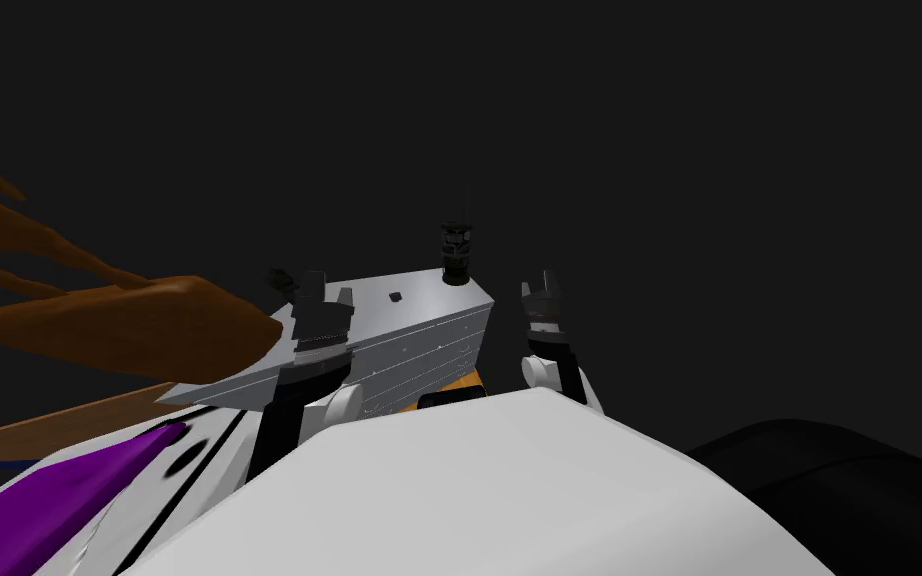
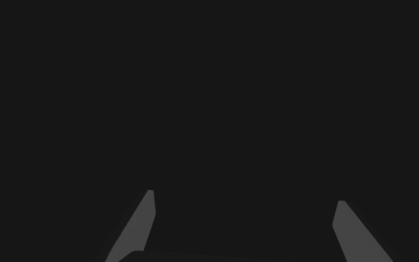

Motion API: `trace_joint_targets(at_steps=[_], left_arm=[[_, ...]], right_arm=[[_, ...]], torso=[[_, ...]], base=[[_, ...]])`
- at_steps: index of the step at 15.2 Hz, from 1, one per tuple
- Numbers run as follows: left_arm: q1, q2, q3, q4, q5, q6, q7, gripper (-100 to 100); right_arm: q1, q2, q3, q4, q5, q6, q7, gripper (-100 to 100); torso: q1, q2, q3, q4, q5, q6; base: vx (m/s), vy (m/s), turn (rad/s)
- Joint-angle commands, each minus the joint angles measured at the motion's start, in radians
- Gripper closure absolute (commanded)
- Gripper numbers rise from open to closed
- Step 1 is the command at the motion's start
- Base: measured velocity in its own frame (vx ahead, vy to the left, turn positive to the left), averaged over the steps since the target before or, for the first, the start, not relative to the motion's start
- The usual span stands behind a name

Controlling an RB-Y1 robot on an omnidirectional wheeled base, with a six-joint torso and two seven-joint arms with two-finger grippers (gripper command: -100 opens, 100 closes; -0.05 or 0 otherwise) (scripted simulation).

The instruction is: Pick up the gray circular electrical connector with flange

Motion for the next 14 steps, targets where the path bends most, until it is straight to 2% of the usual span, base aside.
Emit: trace_joint_targets(at_steps=[1,2,5,6,8,9,10,11,12,13,14], left_arm=[[0.002,0.044,0.007,0.004,0.005,0.016,0.005,-100],[0.002,0.044,0.007,0.004,0.005,0.016,0.005,-100],[0.007,0.116,0.022,0.014,0.018,0.054,0.017,-100],[0.007,0.119,0.022,0.014,0.018,0.054,0.017,-100],[0.012,0.173,0.037,0.024,0.030,0.090,0.028,-100],[0.012,0.180,0.037,0.024,0.030,0.090,0.028,-100],[0.014,0.211,0.046,0.030,0.037,0.111,0.035,-100],[0.014,0.213,0.046,0.030,0.037,0.111,0.035,-100],[0.018,0.246,0.055,0.036,0.044,0.134,0.042,-100],[0.018,0.248,0.055,0.036,0.044,0.134,0.042,-100],[0.021,0.283,0.065,0.043,0.052,0.158,0.049,-100]], right_arm=[[0.000,0.000,0.000,0.000,0.000,0.000,0.000,0],[0.000,0.000,0.000,0.000,0.000,0.000,0.000,0],[0.000,0.000,0.000,0.000,0.000,0.000,0.000,0],[0.000,0.000,0.000,0.000,0.000,0.000,0.000,0],[0.000,0.000,0.000,0.000,0.000,0.000,0.000,0],[0.000,0.000,0.000,0.000,0.000,0.000,0.000,0],[0.000,0.000,0.000,0.000,0.000,0.000,0.000,0],[0.000,0.000,0.000,0.000,0.000,0.000,0.000,0],[0.000,0.000,0.000,0.000,0.000,0.000,0.000,0],[0.000,0.000,0.000,0.000,0.000,0.000,0.000,0],[0.000,0.000,0.000,0.000,0.000,0.000,0.000,0]], torso=[[0.000,0.000,0.000,0.000,0.000,0.000],[0.000,0.002,0.001,0.000,0.000,0.000],[0.000,0.005,0.003,0.001,0.000,0.000],[0.000,0.006,0.003,0.001,0.000,0.000],[0.001,0.005,0.003,0.001,0.000,0.000],[0.001,0.005,0.003,0.001,0.000,0.000],[0.001,0.004,0.002,0.001,0.000,0.000],[0.002,0.004,0.002,0.001,0.000,0.000],[0.002,0.003,0.002,0.001,0.000,0.000],[0.002,0.003,0.002,0.001,0.000,0.000],[0.002,0.003,0.002,0.001,0.000,0.000]], base=[[-0.040,-0.014,-0.065],[-0.072,-0.010,-0.065],[-0.077,-0.003,-0.095],[-0.067,0.006,-0.093],[-0.054,0.006,-0.118],[-0.048,0.013,-0.110],[-0.042,0.016,-0.123],[-0.034,0.017,-0.095],[-0.031,0.012,-0.123],[-0.030,0.010,-0.109],[-0.033,0.009,-0.136]])
